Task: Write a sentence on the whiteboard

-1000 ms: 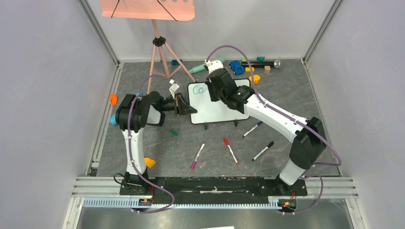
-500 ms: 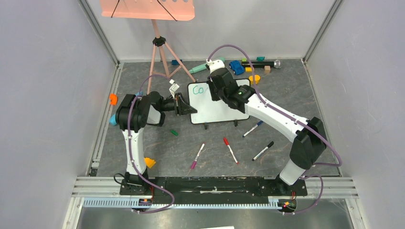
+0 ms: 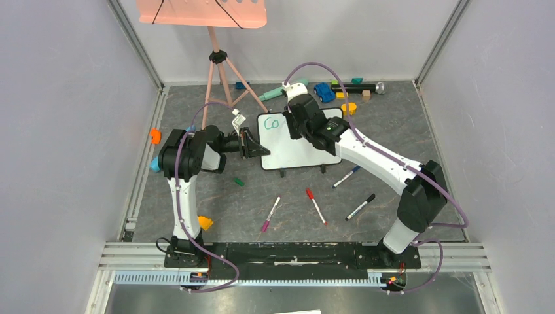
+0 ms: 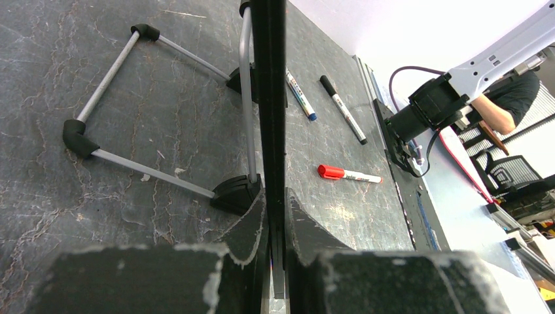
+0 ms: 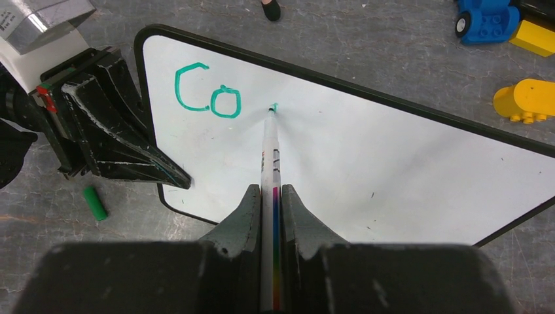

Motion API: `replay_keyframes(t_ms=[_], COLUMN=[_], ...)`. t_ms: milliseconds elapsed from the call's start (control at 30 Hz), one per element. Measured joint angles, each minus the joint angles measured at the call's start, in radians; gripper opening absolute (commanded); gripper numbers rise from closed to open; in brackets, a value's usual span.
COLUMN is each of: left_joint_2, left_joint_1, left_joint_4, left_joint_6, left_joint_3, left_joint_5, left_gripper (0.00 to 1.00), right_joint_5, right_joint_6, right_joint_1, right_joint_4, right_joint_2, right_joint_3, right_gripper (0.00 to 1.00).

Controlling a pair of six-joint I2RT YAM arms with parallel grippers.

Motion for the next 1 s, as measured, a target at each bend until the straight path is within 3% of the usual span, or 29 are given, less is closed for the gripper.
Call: replay_keyframes(t_ms=[767,1000], left_joint_2=[0.000,0.000], left_joint_1=[0.000,0.000], left_joint_4=[-0.001,-0.002], left_joint_6=[0.000,0.000], left_joint_3=[0.000,0.000], left_joint_5=[-0.001,-0.002], left_gripper=[0.02,0.02], right_joint_5=[-0.010,-0.015], right_joint_6=[0.001,0.005], right_joint_1=[0.000,0.003], right_joint_4=[0.007,0.021], right_joint_2=[0.018,-0.003], right_joint_3=[0.026,-0.032], right_gripper=[0.00,0.00])
